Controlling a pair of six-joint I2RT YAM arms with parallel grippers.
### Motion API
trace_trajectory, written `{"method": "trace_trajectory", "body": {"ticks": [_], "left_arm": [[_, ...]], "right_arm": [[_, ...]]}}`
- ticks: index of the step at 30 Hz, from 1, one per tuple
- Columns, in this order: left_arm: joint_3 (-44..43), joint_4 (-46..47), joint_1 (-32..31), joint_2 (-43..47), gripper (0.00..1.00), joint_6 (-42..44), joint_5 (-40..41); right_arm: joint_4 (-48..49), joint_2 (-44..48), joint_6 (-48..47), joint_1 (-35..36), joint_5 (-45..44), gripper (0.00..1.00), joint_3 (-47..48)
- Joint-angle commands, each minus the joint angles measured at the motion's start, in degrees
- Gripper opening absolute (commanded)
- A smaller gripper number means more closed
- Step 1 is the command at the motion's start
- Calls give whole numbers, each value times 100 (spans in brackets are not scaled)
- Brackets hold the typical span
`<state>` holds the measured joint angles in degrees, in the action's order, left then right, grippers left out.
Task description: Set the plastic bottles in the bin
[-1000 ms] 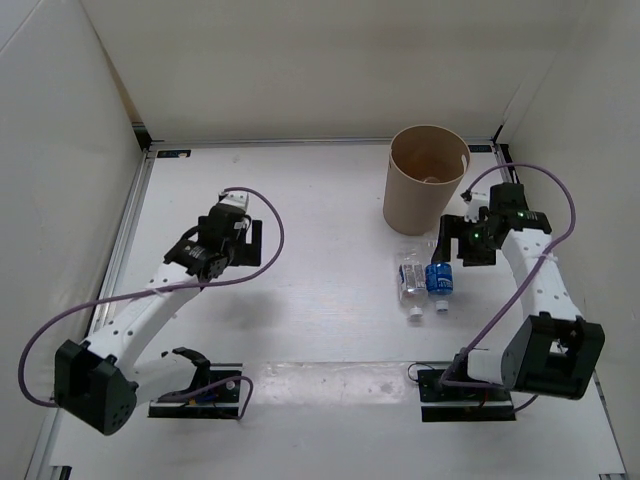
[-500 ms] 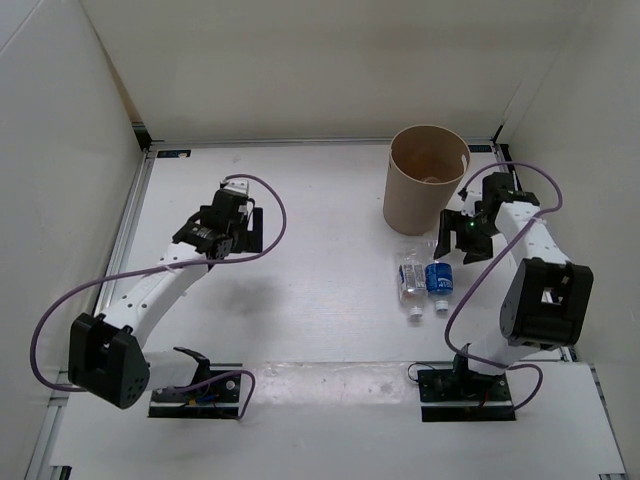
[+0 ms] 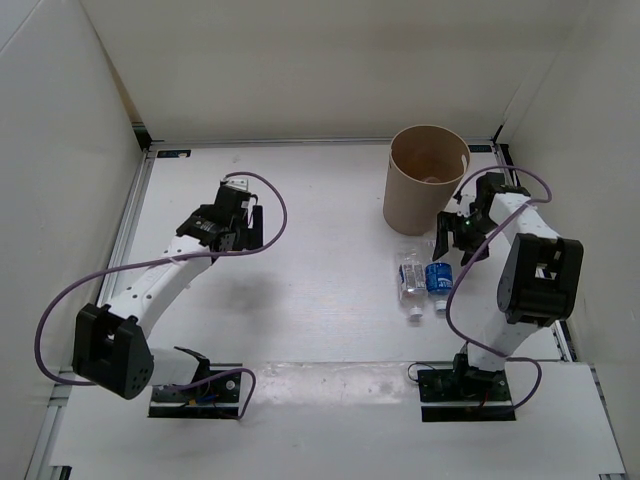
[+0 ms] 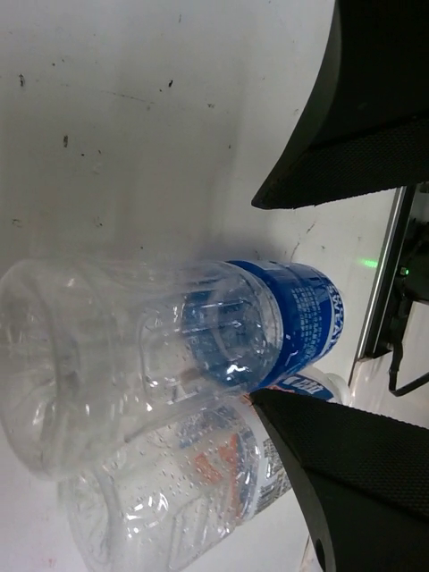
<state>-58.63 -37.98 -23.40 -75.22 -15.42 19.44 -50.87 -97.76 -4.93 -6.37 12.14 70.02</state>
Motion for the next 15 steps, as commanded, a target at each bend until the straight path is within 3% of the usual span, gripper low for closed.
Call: {"method": "trace_trajectory", "body": {"ticks": [1,12,15], "left_arm": [[-237,-148,20,-1,100,-119,200],[-333,-552,11,16,100,-286,306],[-342,-641,28,42,100,-312,306]], "right_arm": [[-19,-182,36,-22,43,82,249],[-195,-490,299,145,-238,72,328],[-265,-516,448,189,-335,64,320]]}}
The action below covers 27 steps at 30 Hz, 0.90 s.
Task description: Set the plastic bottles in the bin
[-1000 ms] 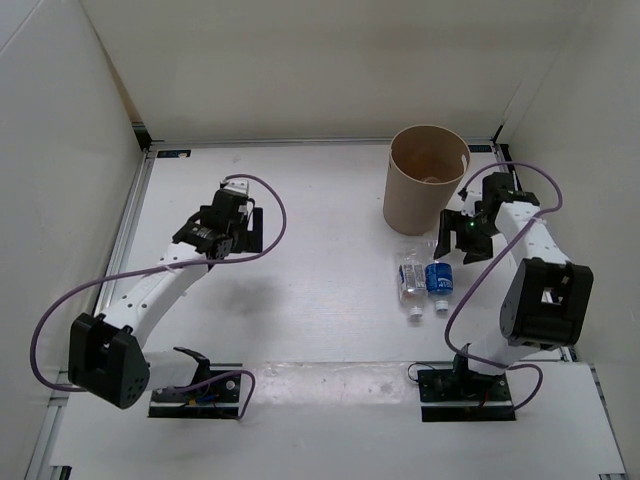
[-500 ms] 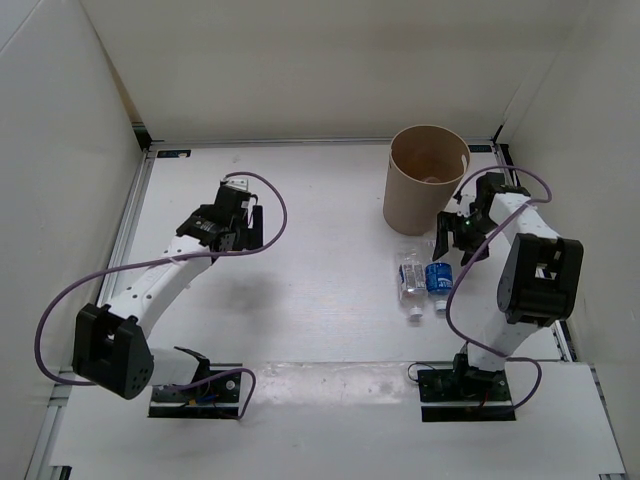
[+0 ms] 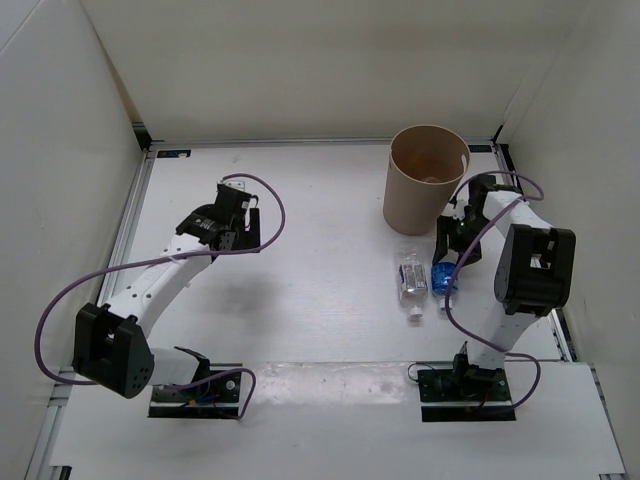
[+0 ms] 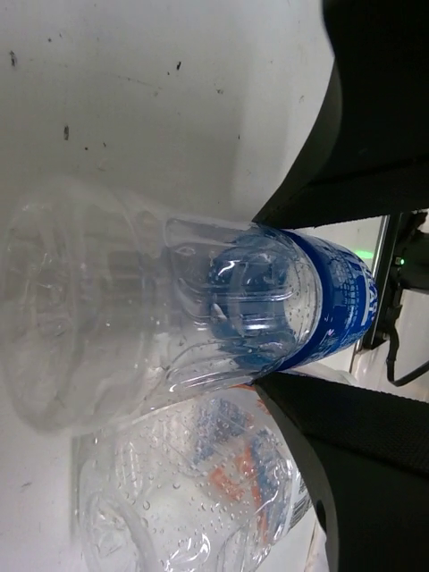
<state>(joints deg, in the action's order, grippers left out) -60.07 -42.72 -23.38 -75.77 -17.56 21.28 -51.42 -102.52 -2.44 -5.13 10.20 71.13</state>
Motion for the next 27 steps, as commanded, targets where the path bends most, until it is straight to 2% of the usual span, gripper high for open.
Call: {"method": "trace_trajectory", "body": {"ticks": [1,8,15,23,27], "left_arm": [[-189,-201,17,132,100,-107,131],[-75,-351,17,351,100,-107,175],[57,-132,26,414,100,42,122],[-65,255,17,115,100,183,-273],[-198,378,17,-70,100,165,-492]], "right_arm": [[-228,-40,200,82,-149,62,173],[-264,57,455,56,-316,37,24],[-158,460,358,-436,-580,3,-170],[17,1084,331,-1455,105,0,-162],[211,1454,839,-1877,579,0,84]]}}
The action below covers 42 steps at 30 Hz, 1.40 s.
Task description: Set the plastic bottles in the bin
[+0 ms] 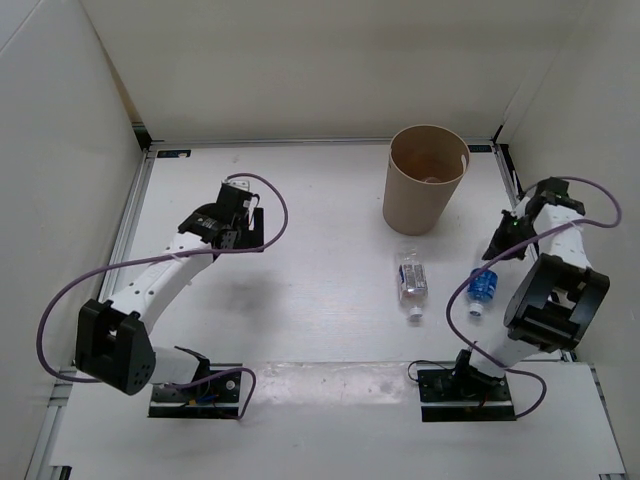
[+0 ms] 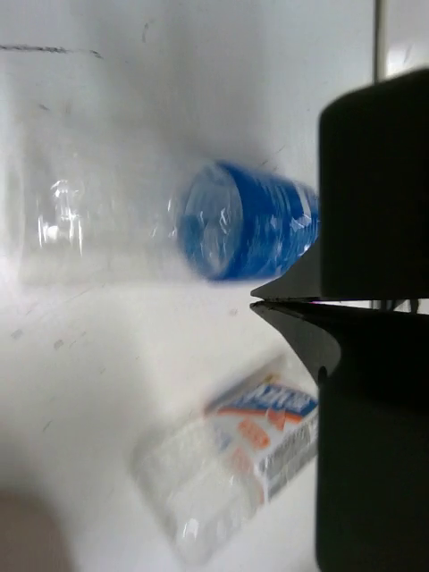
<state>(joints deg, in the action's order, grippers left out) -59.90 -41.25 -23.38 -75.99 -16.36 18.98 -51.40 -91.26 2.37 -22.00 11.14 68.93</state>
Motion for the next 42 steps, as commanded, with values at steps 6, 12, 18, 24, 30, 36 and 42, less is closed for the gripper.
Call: {"method": "trace_trajectory", "body": {"ticks": [6,12,18,24,30,36,42], "left_arm": [[-233,399,0,-162,100,63,-527],[-128,408,0,4,100,142,-501],[22,268,-9,137,100,63,-448],[-179,4,-9,-21,100,-7,-448],[-382,-286,-35,-83,100,-165,-360],[-426,-602,-141,-65,100,-253,-228],[-558,-761,-255,-118,100,-341,-97]], "right_arm": [[403,399,528,-77,698,0,1334],[245,311,-183,-611,13,90,1045],[-160,-162,-1212,-1508,-506,90,886],[-423,-689,-2109,-1491,-1368,90,702],[-441,-1139,-2355,-1509,-1737,90,333],[-599,-1763,-2452,-1404,-2001,90,226],[-688,-1956,-2487,-1298,-1808,74,244]]}}
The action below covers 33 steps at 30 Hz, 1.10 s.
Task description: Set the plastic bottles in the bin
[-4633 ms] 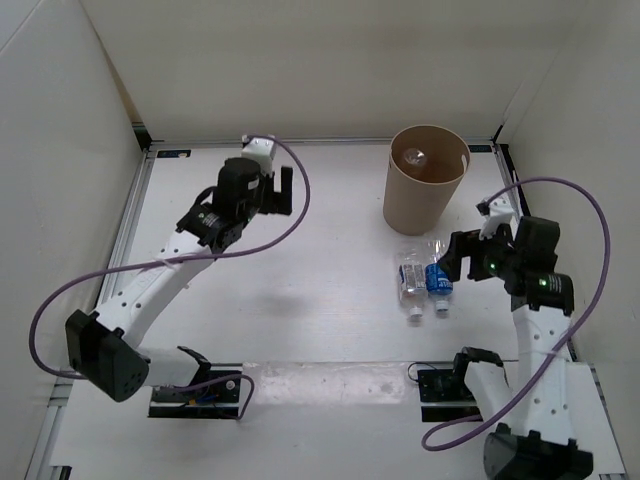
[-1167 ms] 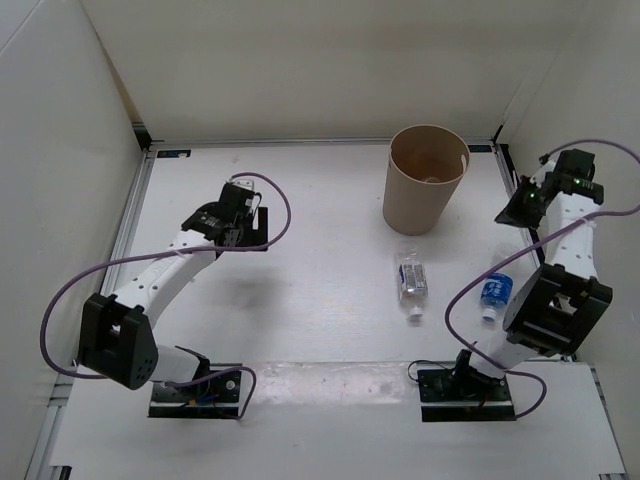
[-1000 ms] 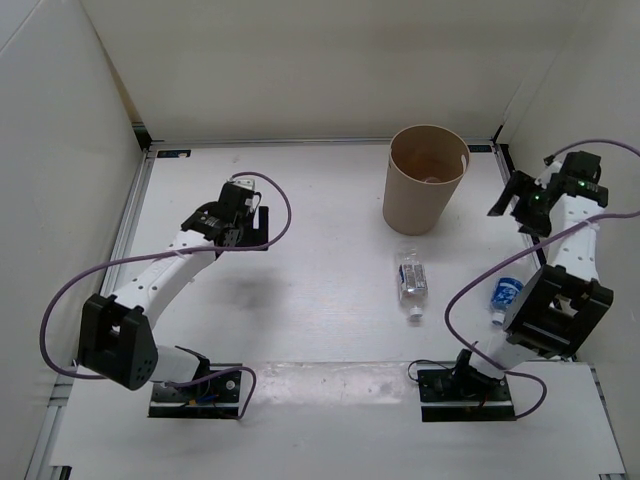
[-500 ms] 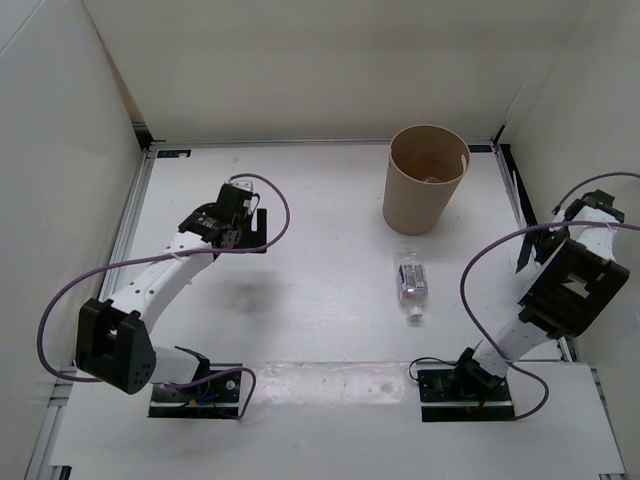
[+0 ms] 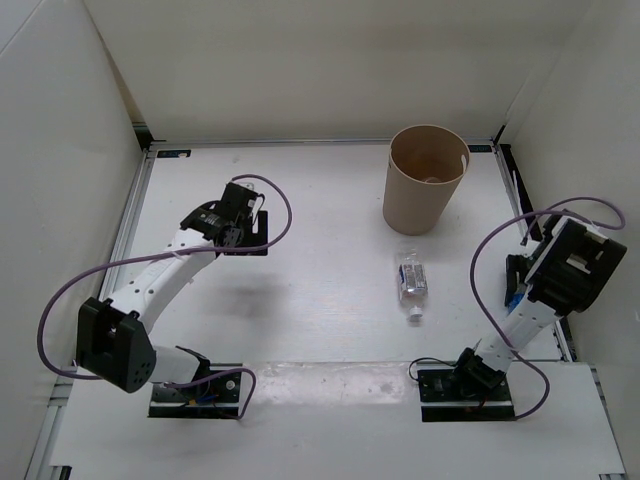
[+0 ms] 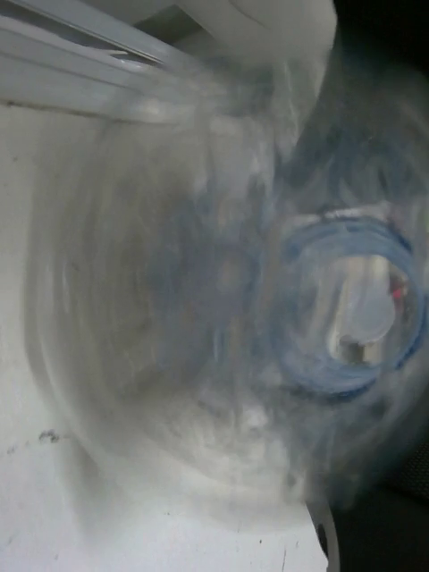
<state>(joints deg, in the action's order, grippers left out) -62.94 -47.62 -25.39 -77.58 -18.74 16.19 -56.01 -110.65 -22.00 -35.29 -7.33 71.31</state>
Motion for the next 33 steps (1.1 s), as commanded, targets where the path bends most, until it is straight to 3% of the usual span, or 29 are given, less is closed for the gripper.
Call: {"method": "trace_trajectory", "body": {"ticks": [1,4,5,7,9,11,12,14,20,21,23,27,33], "left_arm": [[-272,-134,-63,24,100,-138,192],[-307,-134,-115,-29,100,-208,262],[-289,-143,-124,-20,100,-226,288],[-237,-117,-159,-11,100,-288,315],[-193,-99,-195,-3,100,-367,367],[-123,-37,-212,41,100,-419,394],[-79,6,-221,59,100,-428,420],[-35,94,-221,111,100,-490,456],[89,401,-221,24,100,-639,500],[89,428,-221,-20,100,-648,500],[62,498,-230,-73,100,-683,491],[10,691,-256,-213,100,-692,482],[-157,806,-283,-381,100,-631,500]], "right_arm": [[-244,-27,-59,66,39,72,15],[-270,-53,-59,189,100,60,84],[-288,-36,-76,206,127,43,137],[-358,-1,-59,268,232,25,199],[-402,78,-33,312,320,18,287],[-464,175,81,452,425,17,375],[-594,315,160,522,539,7,558],[-674,421,301,733,941,0,717],[-719,1194,959,1312,1813,0,1947],[-631,1230,1109,1384,1867,0,2618],[-561,1292,1372,1507,2173,0,3001],[210,1476,2293,1700,2552,0,4020],[1914,1941,3051,1937,2948,0,4058]]}}
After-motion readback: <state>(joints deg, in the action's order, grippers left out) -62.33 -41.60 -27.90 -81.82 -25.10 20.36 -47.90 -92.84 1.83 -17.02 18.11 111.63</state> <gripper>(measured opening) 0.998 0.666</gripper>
